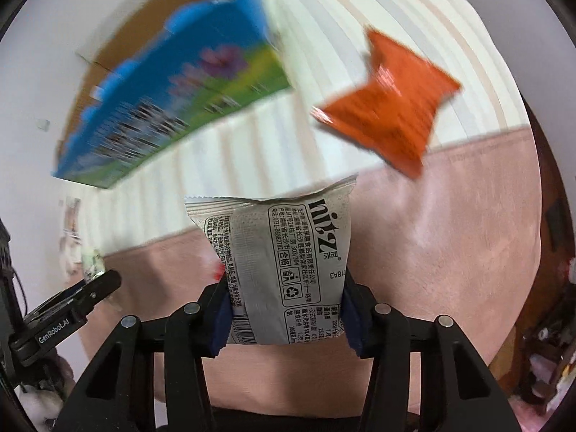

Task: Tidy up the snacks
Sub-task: 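Carry both packs into the cardboard box and open both tools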

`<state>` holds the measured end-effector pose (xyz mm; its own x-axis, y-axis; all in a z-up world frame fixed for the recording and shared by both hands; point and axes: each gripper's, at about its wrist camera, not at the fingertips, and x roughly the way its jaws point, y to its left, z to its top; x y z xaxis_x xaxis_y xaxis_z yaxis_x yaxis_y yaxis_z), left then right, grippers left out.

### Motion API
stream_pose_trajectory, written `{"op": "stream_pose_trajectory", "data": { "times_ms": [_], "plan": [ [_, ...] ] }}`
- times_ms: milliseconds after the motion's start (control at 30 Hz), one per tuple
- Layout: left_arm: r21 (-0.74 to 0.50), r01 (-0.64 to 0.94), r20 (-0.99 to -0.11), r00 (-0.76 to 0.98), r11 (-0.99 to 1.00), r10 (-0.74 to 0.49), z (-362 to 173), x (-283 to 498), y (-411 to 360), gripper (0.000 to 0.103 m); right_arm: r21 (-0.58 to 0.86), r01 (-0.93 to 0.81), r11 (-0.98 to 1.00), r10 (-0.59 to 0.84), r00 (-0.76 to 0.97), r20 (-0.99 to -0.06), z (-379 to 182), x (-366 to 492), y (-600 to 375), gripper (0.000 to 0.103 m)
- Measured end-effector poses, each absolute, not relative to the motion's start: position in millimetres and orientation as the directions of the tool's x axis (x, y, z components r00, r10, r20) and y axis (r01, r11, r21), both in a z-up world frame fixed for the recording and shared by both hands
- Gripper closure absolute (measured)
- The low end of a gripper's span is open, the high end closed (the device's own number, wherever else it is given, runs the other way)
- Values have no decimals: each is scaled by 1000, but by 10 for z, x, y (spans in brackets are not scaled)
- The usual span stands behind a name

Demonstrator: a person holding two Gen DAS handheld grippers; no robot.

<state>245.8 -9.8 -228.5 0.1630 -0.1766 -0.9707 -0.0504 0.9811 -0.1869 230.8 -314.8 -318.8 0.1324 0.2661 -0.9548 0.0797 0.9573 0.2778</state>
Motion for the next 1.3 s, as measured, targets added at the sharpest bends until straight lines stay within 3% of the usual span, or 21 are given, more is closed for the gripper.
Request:
{"op": "stream_pose_trajectory", "data": {
  "times_ms": [300, 533, 900, 1200, 1233, 1300],
  "plan": [
    [-275, -3, -917, 299, 961, -262, -1358, 3072, -114, 47, 432, -36, 901, 429, 221, -876, -2345, 2974, -2832, 50],
    [-266, -6, -914, 319, 964, -250, -1151, 3708, 0, 47, 454, -100, 885, 465, 232, -855, -1962, 3682, -2572, 50],
    [-158, -83, -985, 85, 984, -151, -1917, 4807, 410, 46, 373, -107, 921, 384, 112, -916, -2348, 4723, -2124, 50],
    [-58, -81, -997, -39, 995, -62, -2438, 5003, 472, 45, 324, -79, 943, 327, 26, -945, -2876, 5093, -1975, 50],
    [-57, -82, -997, -46, 995, -61, -2471, 5004, 468, 44, 321, -72, 944, 323, 3, -947, -2946, 5119, -1969, 49],
    [-37, -110, -996, -79, 993, -46, -2573, 5007, 482, 42, 299, -53, 953, 297, -52, -954, -3104, 5153, -1965, 32]
  ]
}}
